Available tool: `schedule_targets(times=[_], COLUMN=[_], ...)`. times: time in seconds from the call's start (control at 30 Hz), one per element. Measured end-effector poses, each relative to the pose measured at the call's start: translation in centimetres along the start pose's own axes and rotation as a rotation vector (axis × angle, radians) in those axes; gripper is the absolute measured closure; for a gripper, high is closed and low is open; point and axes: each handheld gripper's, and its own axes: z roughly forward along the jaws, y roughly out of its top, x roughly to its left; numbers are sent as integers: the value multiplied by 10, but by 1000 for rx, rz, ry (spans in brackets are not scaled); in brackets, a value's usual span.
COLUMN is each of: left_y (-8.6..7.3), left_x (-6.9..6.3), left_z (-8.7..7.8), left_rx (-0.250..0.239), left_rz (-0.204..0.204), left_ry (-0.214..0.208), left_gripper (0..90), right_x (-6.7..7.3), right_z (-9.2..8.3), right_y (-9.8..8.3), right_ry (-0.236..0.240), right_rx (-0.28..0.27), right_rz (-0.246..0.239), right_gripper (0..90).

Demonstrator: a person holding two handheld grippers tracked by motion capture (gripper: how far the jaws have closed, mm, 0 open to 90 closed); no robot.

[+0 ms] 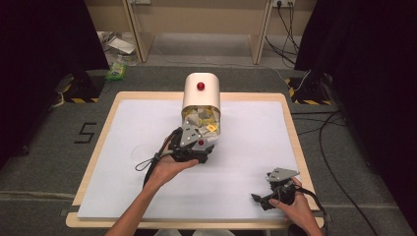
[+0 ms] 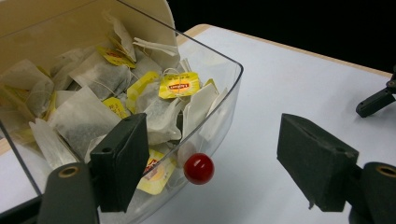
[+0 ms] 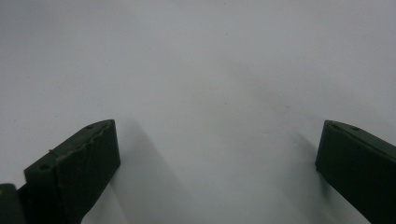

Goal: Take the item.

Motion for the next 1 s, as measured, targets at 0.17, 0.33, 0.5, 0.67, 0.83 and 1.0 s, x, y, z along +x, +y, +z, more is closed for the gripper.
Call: schedule_targets(times=[0.17,0.33,0.5,0.67,0.83,1.0], left_y=[-2,-4,-5,-5,-6,-6], left_x=[-2,-4,-5,-5,-7,-6], left_z=[-2,-3,-5,-5,-7,-8], left_rx=[2,5,6,8,11,11], left_rz=[0,3,2,-1,-4,-18], left_ry=[-7,-16,-20,-23,-26,-32], left_gripper=[246,246,246,246,246,248], right_x=[0,0,0,0,0,0], right_z=[0,0,0,0,0,0], right_y=[0,0,0,0,0,0], right_ry=[0,0,0,0,0,0], right_rx=[0,0,0,0,1,0], right_rz=[0,-3,0,0,0,0], right_gripper=[3,3,3,3,3,2])
